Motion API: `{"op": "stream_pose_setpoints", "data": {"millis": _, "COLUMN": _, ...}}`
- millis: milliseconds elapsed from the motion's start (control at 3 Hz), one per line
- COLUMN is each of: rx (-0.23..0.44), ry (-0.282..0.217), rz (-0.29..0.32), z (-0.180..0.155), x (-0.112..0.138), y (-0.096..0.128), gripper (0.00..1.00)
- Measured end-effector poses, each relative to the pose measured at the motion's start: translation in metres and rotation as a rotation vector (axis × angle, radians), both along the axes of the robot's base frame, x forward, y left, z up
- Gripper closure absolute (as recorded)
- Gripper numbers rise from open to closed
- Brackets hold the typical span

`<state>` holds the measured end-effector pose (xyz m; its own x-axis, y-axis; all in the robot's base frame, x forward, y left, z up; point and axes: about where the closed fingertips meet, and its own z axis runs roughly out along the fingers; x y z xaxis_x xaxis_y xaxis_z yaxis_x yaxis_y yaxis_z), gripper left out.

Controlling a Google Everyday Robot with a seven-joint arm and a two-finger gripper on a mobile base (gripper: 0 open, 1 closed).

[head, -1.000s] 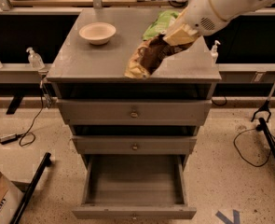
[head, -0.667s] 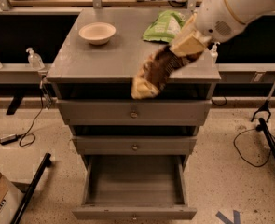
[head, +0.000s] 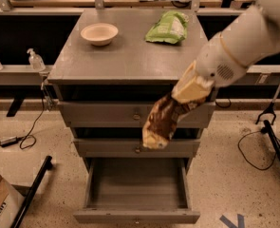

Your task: Place brown chip bag into bottom drawer

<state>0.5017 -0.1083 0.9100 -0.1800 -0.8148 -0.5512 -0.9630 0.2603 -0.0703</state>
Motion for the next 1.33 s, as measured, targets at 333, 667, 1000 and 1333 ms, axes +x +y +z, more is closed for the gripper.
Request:
{"op": "stream_pose_setpoints", "data": {"millis": 333, "rx": -0.003, "ry": 0.068, "rz": -0.044, "z": -0.052, "x": -0.003, "y": 0.006, "gripper": 1.0}}
{"op": "stream_pose_setpoints", "data": {"millis": 667, "rx": 0.001, "ry": 0.115, "rz": -0.085, "z": -0.111, "x": 0.016, "y": 0.024, "gripper": 1.0}}
{"op": "stream_pose_setpoints", "data": {"millis": 1000, "rx": 0.009, "ry": 0.109, "rz": -0.097, "z": -0.118, "x": 0.022, "y": 0.027, "gripper": 1.0}}
{"op": "stream_pose_setpoints", "data": {"millis": 1333, "rx": -0.04, "ry": 0.075, "rz": -0.097, "z": -0.121, "x": 0.022, "y": 0.028, "gripper": 1.0}}
